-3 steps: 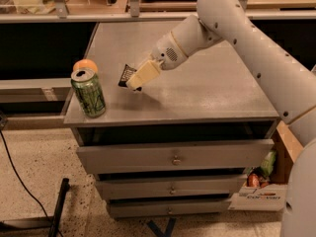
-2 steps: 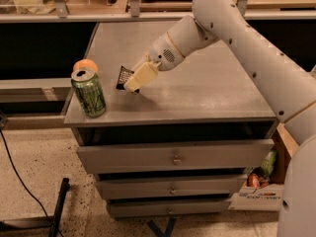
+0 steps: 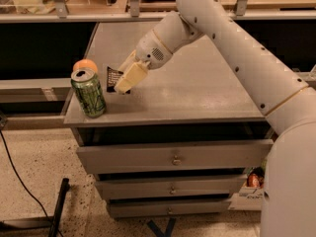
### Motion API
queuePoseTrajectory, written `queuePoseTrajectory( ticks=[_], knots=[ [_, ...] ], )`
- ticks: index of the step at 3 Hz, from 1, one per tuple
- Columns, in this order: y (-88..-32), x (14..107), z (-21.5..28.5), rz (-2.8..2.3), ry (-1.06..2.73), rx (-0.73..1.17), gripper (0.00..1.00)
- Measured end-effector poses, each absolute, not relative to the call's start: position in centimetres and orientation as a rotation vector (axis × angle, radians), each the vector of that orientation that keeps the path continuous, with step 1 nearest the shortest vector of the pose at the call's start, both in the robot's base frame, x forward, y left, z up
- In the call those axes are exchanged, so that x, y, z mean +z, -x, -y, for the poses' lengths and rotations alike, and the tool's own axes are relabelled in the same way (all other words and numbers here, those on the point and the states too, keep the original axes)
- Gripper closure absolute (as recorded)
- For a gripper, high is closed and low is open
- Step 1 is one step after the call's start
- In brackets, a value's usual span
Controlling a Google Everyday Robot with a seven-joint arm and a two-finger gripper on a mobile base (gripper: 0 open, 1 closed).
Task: Move rxbar chocolate near green can
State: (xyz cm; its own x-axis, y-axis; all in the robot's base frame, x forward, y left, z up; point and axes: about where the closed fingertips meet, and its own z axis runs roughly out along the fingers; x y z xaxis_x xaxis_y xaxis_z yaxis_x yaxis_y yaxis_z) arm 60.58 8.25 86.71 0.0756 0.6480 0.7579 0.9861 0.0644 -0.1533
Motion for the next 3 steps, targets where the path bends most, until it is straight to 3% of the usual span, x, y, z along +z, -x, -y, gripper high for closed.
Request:
queuePoseTrajectory(
  ticks=[2,3],
  knots=[
    [-60.57,86.47,-8.76,1.640,1.655,-0.608,0.13],
    [-60.56,86.34,-9.05,1.637,1.654,-0.604,0.00]
  ],
)
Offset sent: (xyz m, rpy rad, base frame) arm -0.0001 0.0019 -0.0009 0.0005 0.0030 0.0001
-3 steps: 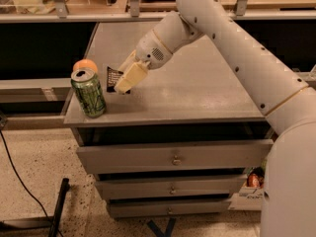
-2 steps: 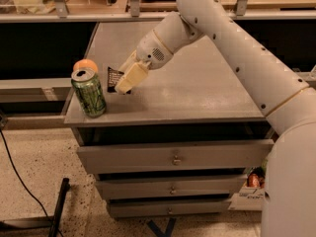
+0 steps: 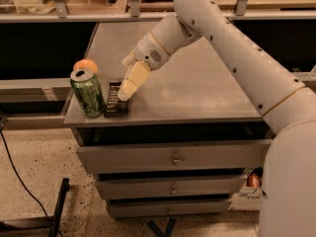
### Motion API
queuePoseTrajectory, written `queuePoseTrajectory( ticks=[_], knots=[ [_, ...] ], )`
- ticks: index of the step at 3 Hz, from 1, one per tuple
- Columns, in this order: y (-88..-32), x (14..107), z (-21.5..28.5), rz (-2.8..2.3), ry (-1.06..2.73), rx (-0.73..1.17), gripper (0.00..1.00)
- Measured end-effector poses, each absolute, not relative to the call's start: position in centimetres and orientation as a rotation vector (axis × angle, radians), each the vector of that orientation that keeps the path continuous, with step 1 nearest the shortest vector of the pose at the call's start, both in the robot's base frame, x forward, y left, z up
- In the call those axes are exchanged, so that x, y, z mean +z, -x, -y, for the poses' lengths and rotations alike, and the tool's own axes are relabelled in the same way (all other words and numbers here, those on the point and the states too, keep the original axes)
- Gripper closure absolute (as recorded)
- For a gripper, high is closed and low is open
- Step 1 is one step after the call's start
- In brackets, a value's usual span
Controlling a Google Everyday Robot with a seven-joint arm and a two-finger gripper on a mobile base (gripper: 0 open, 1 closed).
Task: Move rxbar chocolate near green can
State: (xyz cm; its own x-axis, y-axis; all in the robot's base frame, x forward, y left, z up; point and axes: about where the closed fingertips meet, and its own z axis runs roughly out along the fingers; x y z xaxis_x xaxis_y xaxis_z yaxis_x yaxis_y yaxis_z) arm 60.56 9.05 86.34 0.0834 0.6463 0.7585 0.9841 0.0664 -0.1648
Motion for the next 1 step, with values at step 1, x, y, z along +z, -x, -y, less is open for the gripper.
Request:
queuePoseTrajectory(
  ticks=[1],
  knots=[
    [-60.55,86.34,-9.06,1.637,1.654,-0.604,0.00]
  ],
)
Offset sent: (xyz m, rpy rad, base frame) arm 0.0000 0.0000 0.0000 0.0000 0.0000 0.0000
